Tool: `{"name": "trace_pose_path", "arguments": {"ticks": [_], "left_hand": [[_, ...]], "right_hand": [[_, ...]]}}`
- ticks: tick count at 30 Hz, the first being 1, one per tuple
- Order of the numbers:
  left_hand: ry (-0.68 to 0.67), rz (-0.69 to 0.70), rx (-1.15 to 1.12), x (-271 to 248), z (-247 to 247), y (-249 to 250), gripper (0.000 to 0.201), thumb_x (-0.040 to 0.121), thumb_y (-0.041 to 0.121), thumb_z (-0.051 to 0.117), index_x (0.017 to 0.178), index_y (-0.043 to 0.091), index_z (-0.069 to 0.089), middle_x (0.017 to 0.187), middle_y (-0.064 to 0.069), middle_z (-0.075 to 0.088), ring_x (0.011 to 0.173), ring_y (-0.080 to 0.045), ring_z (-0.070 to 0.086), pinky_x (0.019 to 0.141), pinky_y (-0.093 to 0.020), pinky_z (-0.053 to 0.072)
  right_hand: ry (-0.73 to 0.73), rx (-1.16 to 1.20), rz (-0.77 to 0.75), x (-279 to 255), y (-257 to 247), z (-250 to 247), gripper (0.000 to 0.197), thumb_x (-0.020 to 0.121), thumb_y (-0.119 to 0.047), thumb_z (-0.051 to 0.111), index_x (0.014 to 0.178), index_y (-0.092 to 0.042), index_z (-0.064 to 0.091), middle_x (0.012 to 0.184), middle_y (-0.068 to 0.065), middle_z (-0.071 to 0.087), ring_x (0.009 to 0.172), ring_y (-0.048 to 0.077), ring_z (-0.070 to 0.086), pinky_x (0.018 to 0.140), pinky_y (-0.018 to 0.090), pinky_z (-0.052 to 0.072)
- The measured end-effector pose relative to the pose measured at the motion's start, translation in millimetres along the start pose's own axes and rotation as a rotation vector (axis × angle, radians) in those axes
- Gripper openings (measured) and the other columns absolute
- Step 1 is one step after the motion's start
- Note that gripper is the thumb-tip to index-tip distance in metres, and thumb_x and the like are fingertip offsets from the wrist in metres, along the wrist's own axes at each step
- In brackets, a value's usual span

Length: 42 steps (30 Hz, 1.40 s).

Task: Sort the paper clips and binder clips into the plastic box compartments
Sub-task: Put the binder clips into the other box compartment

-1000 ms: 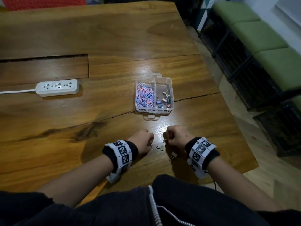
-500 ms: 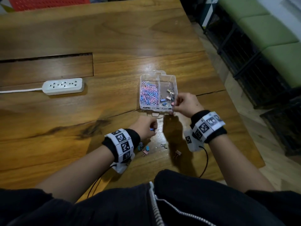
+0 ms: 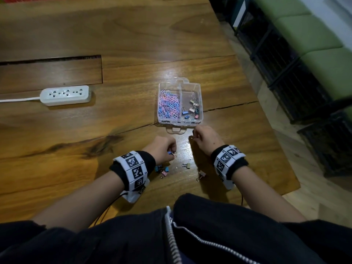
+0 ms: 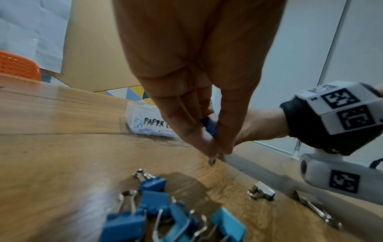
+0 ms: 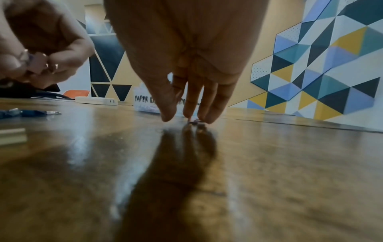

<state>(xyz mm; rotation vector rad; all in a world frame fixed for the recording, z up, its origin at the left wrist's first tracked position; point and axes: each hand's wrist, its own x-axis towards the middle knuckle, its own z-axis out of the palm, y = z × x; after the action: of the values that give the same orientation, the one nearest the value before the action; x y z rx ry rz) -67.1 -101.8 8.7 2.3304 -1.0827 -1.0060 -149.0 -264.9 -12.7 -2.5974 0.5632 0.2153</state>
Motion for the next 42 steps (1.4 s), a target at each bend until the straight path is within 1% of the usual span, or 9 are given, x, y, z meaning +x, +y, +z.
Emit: {"name": "trace_pose_path", "arguments": {"ticks": [8, 13, 17, 20, 25, 30, 33, 38, 42], "left_hand": [[0.284, 0.067, -0.304, 46, -35, 46, 0.021, 0.077, 0.0, 0.066, 0.076, 0.016, 0.053, 0.072, 0.008, 0.051, 0.068, -0.009, 0.053, 0.053, -0.009, 0.045], [0.301, 0.021, -0.463, 75, -55, 55, 0.016, 0.08, 0.009, 0.066, 0.093, 0.009, 0.056, 0.096, -0.005, 0.059, 0.091, -0.019, 0.057, 0.074, -0.024, 0.053], [0.28, 0.073, -0.202, 52, -52, 36, 0.027, 0.085, 0.011, 0.061, 0.111, 0.009, 0.057, 0.117, -0.006, 0.058, 0.104, -0.016, 0.054, 0.077, -0.018, 0.043], [0.063, 0.082, 0.023, 20, -42, 6, 0.026, 0.084, 0.008, 0.06, 0.11, 0.012, 0.057, 0.119, -0.007, 0.058, 0.094, -0.012, 0.054, 0.07, -0.016, 0.043], [-0.276, 0.106, 0.519, -25, -14, -35, 0.057, 0.089, 0.013, 0.053, 0.14, 0.029, 0.032, 0.149, 0.002, 0.028, 0.128, -0.02, 0.035, 0.105, -0.032, 0.038], [-0.127, 0.155, 0.613, -34, 3, -46, 0.054, 0.094, 0.013, 0.043, 0.143, 0.029, 0.026, 0.151, 0.003, 0.025, 0.128, -0.02, 0.032, 0.1, -0.029, 0.041], [-0.072, 0.134, 0.534, -35, 5, -48, 0.043, 0.095, 0.013, 0.042, 0.136, 0.024, 0.041, 0.142, 0.001, 0.039, 0.121, -0.019, 0.039, 0.1, -0.03, 0.041], [-0.036, 0.049, 0.476, -31, 2, -45, 0.029, 0.089, 0.02, 0.052, 0.118, 0.017, 0.053, 0.119, -0.004, 0.047, 0.106, -0.019, 0.046, 0.09, -0.029, 0.044], [-0.039, 0.002, 0.493, -25, 1, -34, 0.027, 0.089, 0.02, 0.05, 0.116, 0.014, 0.052, 0.114, -0.006, 0.05, 0.103, -0.021, 0.049, 0.086, -0.03, 0.046]], "right_hand": [[-0.013, 0.083, 0.059, -23, 13, 11, 0.001, 0.082, -0.004, 0.053, 0.082, -0.003, 0.053, 0.097, 0.013, 0.055, 0.086, 0.025, 0.052, 0.08, 0.038, 0.047], [-0.1, 0.031, 0.137, -34, 11, 8, 0.01, 0.082, -0.008, 0.056, 0.091, -0.005, 0.056, 0.104, 0.01, 0.054, 0.095, 0.023, 0.051, 0.086, 0.036, 0.049], [-0.145, 0.011, 0.164, -33, 8, 4, 0.014, 0.081, -0.006, 0.056, 0.095, -0.004, 0.056, 0.106, 0.011, 0.052, 0.098, 0.024, 0.05, 0.086, 0.033, 0.048], [-0.17, 0.11, 0.197, -25, 1, -9, 0.007, 0.08, -0.003, 0.059, 0.085, -0.006, 0.056, 0.103, 0.013, 0.056, 0.096, 0.025, 0.054, 0.085, 0.037, 0.051], [0.004, 0.383, 0.193, 8, -22, -50, 0.02, 0.08, 0.002, 0.058, 0.073, -0.014, 0.05, 0.086, 0.0, 0.054, 0.078, 0.011, 0.052, 0.061, 0.017, 0.047], [0.203, 0.497, 0.205, 31, -34, -59, 0.014, 0.079, -0.006, 0.063, 0.09, -0.01, 0.055, 0.1, 0.004, 0.057, 0.085, 0.014, 0.056, 0.075, 0.023, 0.05], [0.086, 0.41, 0.224, 10, -31, -46, 0.034, 0.076, -0.008, 0.065, 0.108, -0.012, 0.053, 0.112, 0.003, 0.053, 0.092, 0.014, 0.053, 0.074, 0.022, 0.048], [-0.432, 0.017, 0.159, -59, -24, -6, 0.075, 0.072, -0.009, 0.07, 0.133, -0.032, 0.033, 0.131, 0.005, 0.036, 0.112, 0.02, 0.042, 0.089, 0.03, 0.044], [-0.385, -0.164, 0.011, -82, -22, 25, 0.075, 0.08, -0.007, 0.059, 0.136, -0.041, 0.023, 0.14, 0.005, 0.024, 0.122, 0.024, 0.031, 0.094, 0.037, 0.045]]}}
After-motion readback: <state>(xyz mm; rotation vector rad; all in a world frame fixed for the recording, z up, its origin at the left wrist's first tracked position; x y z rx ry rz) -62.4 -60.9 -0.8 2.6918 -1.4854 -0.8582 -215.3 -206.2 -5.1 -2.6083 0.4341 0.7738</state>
